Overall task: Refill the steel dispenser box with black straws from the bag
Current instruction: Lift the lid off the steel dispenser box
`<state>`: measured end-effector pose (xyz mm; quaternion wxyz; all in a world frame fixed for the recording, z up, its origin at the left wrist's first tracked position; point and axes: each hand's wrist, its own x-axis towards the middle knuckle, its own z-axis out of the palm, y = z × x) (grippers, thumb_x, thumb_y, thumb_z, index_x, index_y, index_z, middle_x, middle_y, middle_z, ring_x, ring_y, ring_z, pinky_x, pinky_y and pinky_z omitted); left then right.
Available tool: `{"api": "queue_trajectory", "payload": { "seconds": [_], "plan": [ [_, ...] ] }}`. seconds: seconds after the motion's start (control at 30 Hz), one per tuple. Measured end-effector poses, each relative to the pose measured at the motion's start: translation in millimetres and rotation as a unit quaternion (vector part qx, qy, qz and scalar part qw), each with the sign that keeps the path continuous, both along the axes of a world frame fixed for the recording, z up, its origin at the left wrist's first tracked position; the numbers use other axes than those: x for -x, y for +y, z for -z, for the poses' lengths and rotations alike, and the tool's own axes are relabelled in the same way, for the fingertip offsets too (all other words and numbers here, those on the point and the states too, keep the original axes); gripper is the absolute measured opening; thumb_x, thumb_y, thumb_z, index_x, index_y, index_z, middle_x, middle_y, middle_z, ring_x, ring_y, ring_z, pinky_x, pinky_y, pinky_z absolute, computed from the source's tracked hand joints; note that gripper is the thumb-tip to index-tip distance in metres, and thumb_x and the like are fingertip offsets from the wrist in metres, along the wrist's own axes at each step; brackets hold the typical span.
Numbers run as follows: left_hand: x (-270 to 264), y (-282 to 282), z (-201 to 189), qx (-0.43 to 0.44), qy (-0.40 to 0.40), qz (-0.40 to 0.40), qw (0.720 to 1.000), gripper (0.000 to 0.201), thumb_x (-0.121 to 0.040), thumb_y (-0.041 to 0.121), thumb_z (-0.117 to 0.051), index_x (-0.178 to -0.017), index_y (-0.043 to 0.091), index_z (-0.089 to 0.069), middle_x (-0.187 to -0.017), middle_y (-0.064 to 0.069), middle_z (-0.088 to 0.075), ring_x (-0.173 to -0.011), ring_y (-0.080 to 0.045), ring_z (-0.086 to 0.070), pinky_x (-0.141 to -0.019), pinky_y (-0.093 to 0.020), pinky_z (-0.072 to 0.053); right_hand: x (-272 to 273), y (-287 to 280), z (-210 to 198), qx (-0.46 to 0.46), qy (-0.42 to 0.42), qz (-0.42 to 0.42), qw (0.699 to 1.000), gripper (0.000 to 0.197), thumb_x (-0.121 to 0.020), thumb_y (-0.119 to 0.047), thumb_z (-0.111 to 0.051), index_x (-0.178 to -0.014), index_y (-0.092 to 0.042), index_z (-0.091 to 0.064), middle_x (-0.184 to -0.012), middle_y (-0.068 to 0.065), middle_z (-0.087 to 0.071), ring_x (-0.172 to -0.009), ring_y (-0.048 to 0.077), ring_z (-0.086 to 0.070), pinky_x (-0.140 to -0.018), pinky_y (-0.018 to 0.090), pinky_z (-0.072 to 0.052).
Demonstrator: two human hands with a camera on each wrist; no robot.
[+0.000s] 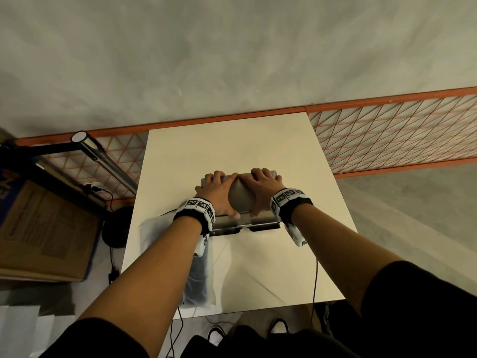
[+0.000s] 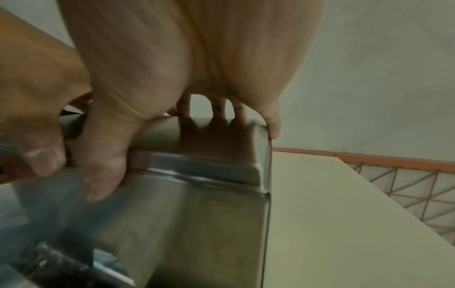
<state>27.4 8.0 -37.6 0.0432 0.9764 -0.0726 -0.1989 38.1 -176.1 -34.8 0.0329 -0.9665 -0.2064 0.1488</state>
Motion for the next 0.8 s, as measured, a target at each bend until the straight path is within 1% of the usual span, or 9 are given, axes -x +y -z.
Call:
{"api": "queue_trajectory", "payload": {
  "seconds": [0.3, 0.53, 0.7, 0.8],
  "plan": [
    [-2.8, -0.4, -6.6, -0.011, 0.000, 0.017, 1.000, 0.130, -0.047, 0.068, -0.086, -0.154, 0.044, -0.015, -0.146, -0.001, -0.027, -0.137, -0.033, -0.026, -0.102, -0.060, -0.041, 0.1, -4.4, -1.3, -0.023, 0.003, -0.001, 1.000, 0.126, -0.041, -0.061, -0.088, -0.146, -0.041, -0.022, -0.138, 0.000, -0.037, -0.127, 0.030, -0.033, -0.092, 0.055, -0.040],
    [6.4, -6.0, -22.0, -0.031, -0.021, 0.031, 0.999, 0.128, -0.050, 0.073, -0.084, -0.154, 0.041, -0.016, -0.146, -0.002, -0.027, -0.135, -0.033, -0.027, -0.100, -0.059, -0.041, 7.2, -13.7, -10.9, -0.029, -0.013, -0.015, 0.999, 0.131, -0.041, -0.066, -0.087, -0.148, -0.041, -0.017, -0.141, 0.003, -0.035, -0.130, 0.033, -0.035, -0.094, 0.059, -0.041],
    [34.4, -14.9, -35.3, -0.020, -0.070, 0.044, 0.996, 0.127, -0.049, 0.079, -0.079, -0.152, 0.040, -0.017, -0.144, -0.002, -0.030, -0.131, -0.032, -0.031, -0.097, -0.059, -0.043, 33.3, -30.1, -27.7, -0.018, -0.053, -0.023, 0.998, 0.128, -0.042, -0.072, -0.082, -0.147, -0.040, -0.017, -0.138, 0.005, -0.037, -0.124, 0.033, -0.038, -0.091, 0.059, -0.042],
    [59.9, -29.1, -40.0, -0.009, -0.063, 0.058, 0.996, 0.128, -0.049, 0.080, -0.078, -0.154, 0.041, -0.015, -0.146, -0.002, -0.025, -0.134, -0.032, -0.026, -0.100, -0.063, -0.041, 61.6, -49.6, -32.7, -0.013, -0.051, -0.023, 0.998, 0.128, -0.045, -0.070, -0.081, -0.150, -0.040, -0.015, -0.141, 0.005, -0.035, -0.126, 0.033, -0.035, -0.092, 0.059, -0.041]
  ]
}}
